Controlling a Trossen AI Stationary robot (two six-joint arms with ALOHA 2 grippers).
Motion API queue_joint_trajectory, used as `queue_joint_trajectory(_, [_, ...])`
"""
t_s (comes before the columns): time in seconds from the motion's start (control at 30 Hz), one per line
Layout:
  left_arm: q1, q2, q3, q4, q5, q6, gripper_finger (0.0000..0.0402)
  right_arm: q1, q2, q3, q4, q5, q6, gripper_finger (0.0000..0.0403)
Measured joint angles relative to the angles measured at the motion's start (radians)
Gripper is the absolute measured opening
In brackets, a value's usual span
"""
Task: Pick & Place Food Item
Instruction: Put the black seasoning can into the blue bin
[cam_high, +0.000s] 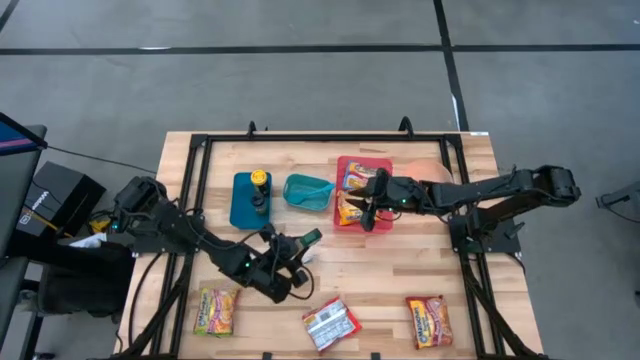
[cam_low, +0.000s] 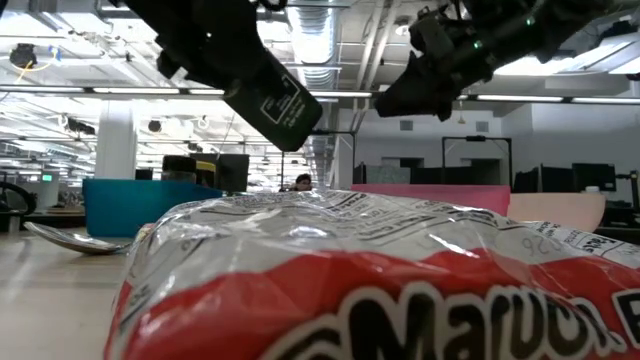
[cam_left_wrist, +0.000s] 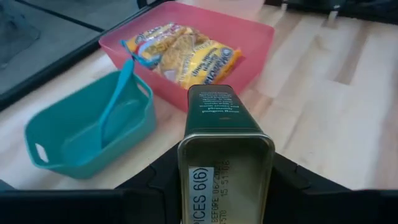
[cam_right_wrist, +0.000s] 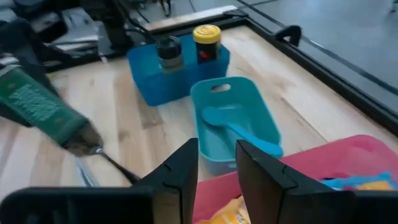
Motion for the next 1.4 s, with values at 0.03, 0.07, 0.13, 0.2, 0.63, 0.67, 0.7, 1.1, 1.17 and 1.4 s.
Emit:
queue_joint_trajectory(0.03, [0.009, 0.0, 0.0, 0.0, 0.0, 0.008, 0.0149, -0.014, -0.001, -0.017, 0.031, -0.026, 0.0, 0.0102])
queue_joint_trajectory(0.07, [0.017, 0.0, 0.0, 0.0, 0.001, 0.01, 0.0148, -0.027, -0.002, -0.034, 0.062, -0.056, 0.0, 0.0102])
queue_joint_trajectory(0.13, [0.033, 0.0, -0.008, 0.021, 0.001, 0.025, 0.0135, -0.055, -0.002, -0.07, 0.118, -0.119, 0.0, 0.0102])
queue_joint_trajectory(0.2, [0.051, 0.0, -0.043, 0.101, 0.002, 0.07, 0.0128, -0.075, -0.002, -0.101, 0.19, -0.186, 0.004, 0.0102])
queue_joint_trajectory(0.63, [0.217, -0.062, -0.401, 1.065, 0.377, 0.389, 0.0128, -0.098, -0.002, -0.219, 0.376, -0.372, 0.017, 0.0102])
queue_joint_trajectory(0.67, [0.224, -0.065, -0.42, 1.115, 0.398, 0.407, 0.0128, -0.093, -0.002, -0.225, 0.401, -0.38, 0.026, 0.0102])
queue_joint_trajectory(0.7, [0.23, -0.065, -0.435, 1.16, 0.419, 0.425, 0.0128, -0.086, -0.002, -0.23, 0.423, -0.385, 0.026, 0.0102])
queue_joint_trajectory(1.1, [0.255, -0.066, -0.458, 1.286, 0.451, 0.503, 0.0131, -0.069, -0.003, -0.239, 0.489, -0.46, 0.151, 0.0102])
queue_joint_trajectory(1.17, [0.26, -0.066, -0.458, 1.301, 0.464, 0.507, 0.0128, -0.069, -0.003, -0.239, 0.488, -0.461, 0.139, 0.0102])
queue_joint_trajectory(1.4, [0.273, -0.066, -0.457, 1.391, 0.467, 0.527, 0.0137, -0.053, -0.003, -0.243, 0.586, -0.428, 0.088, 0.0102])
